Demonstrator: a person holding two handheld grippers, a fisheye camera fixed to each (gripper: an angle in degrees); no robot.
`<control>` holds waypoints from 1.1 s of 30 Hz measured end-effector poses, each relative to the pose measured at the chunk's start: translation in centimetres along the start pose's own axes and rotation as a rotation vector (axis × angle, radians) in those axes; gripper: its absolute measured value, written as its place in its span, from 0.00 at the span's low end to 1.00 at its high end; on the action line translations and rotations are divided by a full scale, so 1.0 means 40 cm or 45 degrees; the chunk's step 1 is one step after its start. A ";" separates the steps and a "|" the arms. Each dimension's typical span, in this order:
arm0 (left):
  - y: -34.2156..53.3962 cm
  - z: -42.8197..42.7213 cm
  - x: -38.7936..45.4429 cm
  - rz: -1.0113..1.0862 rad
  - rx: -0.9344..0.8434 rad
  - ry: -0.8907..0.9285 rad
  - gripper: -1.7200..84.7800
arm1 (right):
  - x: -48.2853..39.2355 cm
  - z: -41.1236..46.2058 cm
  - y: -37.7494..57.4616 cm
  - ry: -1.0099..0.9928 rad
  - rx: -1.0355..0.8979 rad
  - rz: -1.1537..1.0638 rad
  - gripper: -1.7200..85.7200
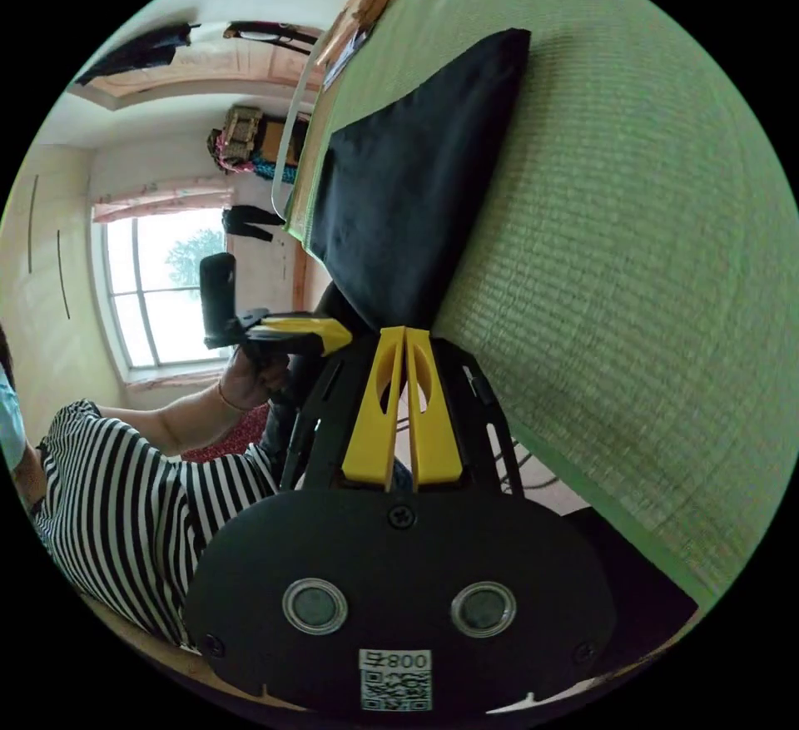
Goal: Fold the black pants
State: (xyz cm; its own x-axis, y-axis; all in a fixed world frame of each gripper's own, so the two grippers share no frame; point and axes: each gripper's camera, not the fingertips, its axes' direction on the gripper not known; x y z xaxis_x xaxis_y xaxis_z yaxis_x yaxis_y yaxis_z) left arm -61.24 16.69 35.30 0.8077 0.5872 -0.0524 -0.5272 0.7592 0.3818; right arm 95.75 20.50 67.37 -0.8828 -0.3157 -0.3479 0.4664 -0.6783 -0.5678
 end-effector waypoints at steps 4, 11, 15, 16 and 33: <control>-0.026 0.095 -0.037 -0.076 -0.074 0.167 0.09 | 0.058 -0.064 0.047 -0.125 0.094 0.114 0.06; -0.023 0.112 -0.126 -0.237 0.018 0.315 0.07 | 0.091 -0.087 0.058 -0.239 0.122 0.207 0.11; -0.007 0.109 -0.160 -0.281 0.035 0.362 0.04 | 0.088 -0.080 0.038 -0.262 0.100 0.218 0.11; -0.002 0.105 -0.166 -0.275 0.045 0.380 0.04 | 0.087 -0.078 0.030 -0.272 0.099 0.221 0.11; 0.039 0.012 -0.212 -0.083 0.058 0.289 0.03 | 0.037 0.024 -0.139 -0.440 0.051 0.259 0.12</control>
State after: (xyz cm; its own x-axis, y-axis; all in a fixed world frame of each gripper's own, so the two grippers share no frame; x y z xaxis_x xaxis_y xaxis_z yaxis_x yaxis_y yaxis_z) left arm -68.79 12.78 36.78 0.7569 0.5895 -0.2823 -0.4592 0.7870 0.4120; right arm 91.79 23.17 70.75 -0.7430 -0.6460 -0.1750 0.6369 -0.6022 -0.4813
